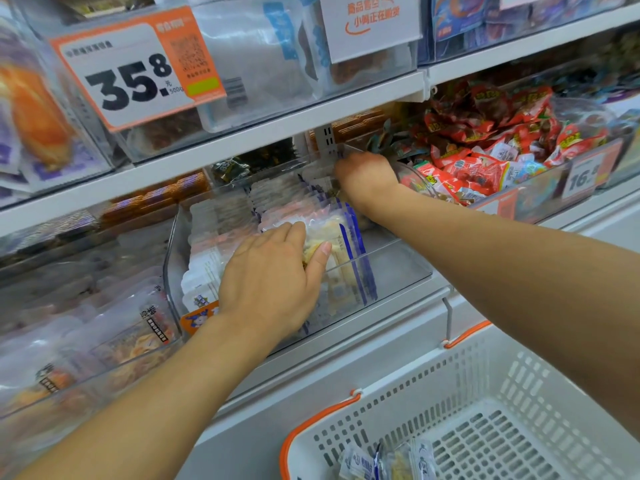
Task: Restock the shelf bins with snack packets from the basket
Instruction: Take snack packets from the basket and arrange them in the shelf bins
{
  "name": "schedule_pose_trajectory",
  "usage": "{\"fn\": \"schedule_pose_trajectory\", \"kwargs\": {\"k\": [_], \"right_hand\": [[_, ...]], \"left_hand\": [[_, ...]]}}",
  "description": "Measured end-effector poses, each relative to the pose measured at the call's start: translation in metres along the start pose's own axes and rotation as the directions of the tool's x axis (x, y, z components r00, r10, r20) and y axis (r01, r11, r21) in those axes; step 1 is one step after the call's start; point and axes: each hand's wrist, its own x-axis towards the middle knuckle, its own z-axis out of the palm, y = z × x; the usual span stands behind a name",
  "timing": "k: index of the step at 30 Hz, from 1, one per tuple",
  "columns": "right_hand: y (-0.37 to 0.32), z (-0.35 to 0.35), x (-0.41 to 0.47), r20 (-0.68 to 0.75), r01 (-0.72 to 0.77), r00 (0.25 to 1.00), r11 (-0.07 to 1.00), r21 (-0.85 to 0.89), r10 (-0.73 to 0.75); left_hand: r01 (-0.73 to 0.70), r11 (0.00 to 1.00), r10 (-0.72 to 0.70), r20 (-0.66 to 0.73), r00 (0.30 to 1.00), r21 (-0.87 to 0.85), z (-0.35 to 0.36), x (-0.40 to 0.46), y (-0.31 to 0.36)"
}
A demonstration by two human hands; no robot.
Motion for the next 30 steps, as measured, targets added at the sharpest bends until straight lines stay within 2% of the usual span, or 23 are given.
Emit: {"fn": "schedule_pose_trajectory", "kwargs": {"k": [5, 7, 8, 11, 13, 19, 21, 22, 24, 26, 27, 28, 29, 30], "right_hand": [[-0.002, 0.004, -0.003, 0.052, -0.024, 0.998, 0.999, -0.037, 0.026], [0.001, 0.003, -0.004, -0.017, -0.025, 1.0, 0.994, -0.108, 0.023], [0.001, 0.0, -0.006, 0.017, 0.004, 1.0, 0.994, -0.11, -0.002], [0.004, 0.004, -0.006, 0.024, 0.016, 1.0, 0.999, 0.05, -0.017], [0.006, 0.006, -0.004, 0.108, -0.044, 0.994, 0.988, 0.149, 0.029], [0.005, -0.001, -0.013, 0.277, -0.112, 0.961, 0.936, 0.333, 0.017], [0.009, -0.003, -0.02, 0.305, -0.138, 0.952, 0.93, 0.34, 0.029], [0.012, -0.007, -0.026, 0.288, -0.145, 0.957, 0.925, 0.35, 0.04], [0.021, -0.02, -0.042, 0.147, -0.107, 0.988, 0.906, 0.41, 0.05], [0.029, -0.037, -0.069, -0.114, 0.008, 0.992, 0.895, 0.445, 0.048], [0.033, -0.044, -0.087, -0.265, 0.075, 0.963, 0.899, 0.431, 0.047], [0.037, -0.05, -0.107, -0.381, 0.133, 0.924, 0.901, 0.412, 0.039], [0.041, -0.05, -0.131, -0.431, 0.174, 0.902, 0.896, 0.408, 0.021], [0.043, -0.047, -0.155, -0.413, 0.182, 0.911, 0.891, 0.415, 0.006]], "left_hand": [[0.006, 1.0, -0.006, -0.003, 1.0, 0.002, 0.001, 0.001, -0.001], [0.006, 1.0, -0.006, -0.013, 1.0, -0.003, 0.001, 0.001, 0.0], [0.007, 1.0, -0.007, -0.017, 1.0, -0.007, 0.001, 0.001, 0.0], [0.009, 1.0, -0.009, -0.01, 1.0, -0.018, 0.002, 0.001, 0.0], [0.01, 1.0, -0.01, -0.009, 1.0, -0.021, 0.003, 0.001, -0.002], [-0.003, 0.999, 0.004, 0.003, 1.0, -0.043, 0.005, 0.004, -0.005], [-0.016, 0.998, 0.018, 0.024, 1.0, -0.061, 0.004, 0.004, -0.007], [-0.038, 0.998, 0.039, 0.011, 0.999, -0.058, 0.003, 0.004, -0.006], [-0.109, 0.992, 0.102, -0.091, 0.991, -0.069, -0.005, 0.004, -0.002], [-0.231, 0.963, 0.197, -0.223, 0.955, -0.138, -0.018, 0.002, 0.007], [-0.309, 0.932, 0.255, -0.266, 0.93, -0.188, -0.023, 0.001, 0.013], [-0.39, 0.888, 0.325, -0.268, 0.907, -0.243, -0.023, -0.001, 0.019], [-0.458, 0.84, 0.409, -0.218, 0.886, -0.291, -0.019, -0.006, 0.027], [-0.509, 0.801, 0.496, -0.127, 0.859, -0.314, -0.012, -0.011, 0.035]]}}
